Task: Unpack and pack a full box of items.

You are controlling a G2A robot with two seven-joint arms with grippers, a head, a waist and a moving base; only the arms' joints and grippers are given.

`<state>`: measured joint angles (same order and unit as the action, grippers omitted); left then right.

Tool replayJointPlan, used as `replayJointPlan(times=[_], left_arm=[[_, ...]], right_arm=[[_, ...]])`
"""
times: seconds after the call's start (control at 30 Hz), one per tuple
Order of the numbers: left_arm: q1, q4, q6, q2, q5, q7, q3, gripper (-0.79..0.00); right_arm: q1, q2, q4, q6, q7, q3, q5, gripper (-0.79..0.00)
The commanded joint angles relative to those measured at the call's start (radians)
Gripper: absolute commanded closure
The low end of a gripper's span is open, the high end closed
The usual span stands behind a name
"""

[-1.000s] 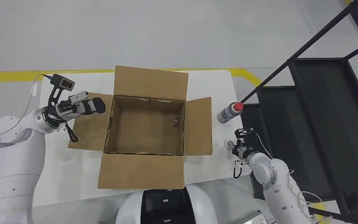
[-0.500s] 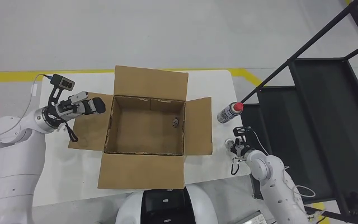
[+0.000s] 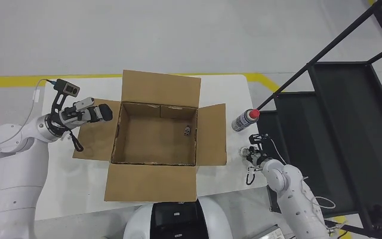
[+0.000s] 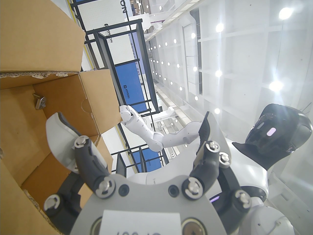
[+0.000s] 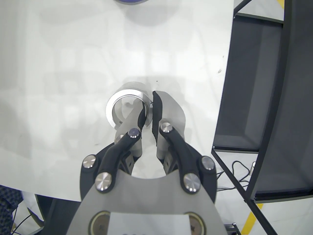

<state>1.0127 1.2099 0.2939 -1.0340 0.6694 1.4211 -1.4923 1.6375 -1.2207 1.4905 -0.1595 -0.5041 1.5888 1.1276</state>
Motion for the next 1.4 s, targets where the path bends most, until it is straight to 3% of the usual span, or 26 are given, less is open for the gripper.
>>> replayJointPlan(times=[0.0,0.13,0.33,0.5,0.6,0.7,0.97,1.23,1.27,1.3,1.37], left_arm=[[0.000,0.000,0.000,0.000,0.000,0.000,0.000,-0.785],[0.000,0.000,0.000,0.000,0.000,0.000,0.000,-0.785],[0.000,0.000,0.000,0.000,0.000,0.000,0.000,-0.785],[0.000,0.000,0.000,0.000,0.000,0.000,0.000,-0.785],[0.000,0.000,0.000,0.000,0.000,0.000,0.000,-0.785],[0.000,0.000,0.000,0.000,0.000,0.000,0.000,-0.785],[0.000,0.000,0.000,0.000,0.000,0.000,0.000,-0.785],[0.000,0.000,0.000,0.000,0.000,0.000,0.000,-0.785],[0.000,0.000,0.000,0.000,0.000,0.000,0.000,-0.785],[0.000,0.000,0.000,0.000,0.000,0.000,0.000,-0.785],[0.000,0.000,0.000,0.000,0.000,0.000,0.000,-0.785]], right_arm=[[0.038,0.004,0.056,-0.025,0.029,0.022,-0.007,0.000],[0.158,0.011,0.255,-0.095,0.107,0.079,-0.024,0.000],[0.290,0.013,0.549,-0.104,0.215,0.128,-0.003,0.000],[0.290,0.011,0.702,-0.119,0.305,0.085,0.039,0.000],[0.201,0.012,0.715,-0.170,0.265,-0.028,0.116,0.000],[0.040,0.005,0.648,-0.198,0.173,-0.203,0.188,0.000],[-0.387,-0.069,0.341,-0.064,-0.030,-0.632,0.265,0.000],[-0.621,-0.162,0.058,0.027,-0.125,-0.874,0.202,0.000],[-0.638,-0.172,0.026,0.036,-0.122,-0.890,0.190,-0.145],[-0.653,-0.182,-0.008,0.048,-0.122,-0.905,0.181,-0.437],[-0.677,-0.200,-0.065,0.074,-0.116,-0.919,0.137,-0.785]])
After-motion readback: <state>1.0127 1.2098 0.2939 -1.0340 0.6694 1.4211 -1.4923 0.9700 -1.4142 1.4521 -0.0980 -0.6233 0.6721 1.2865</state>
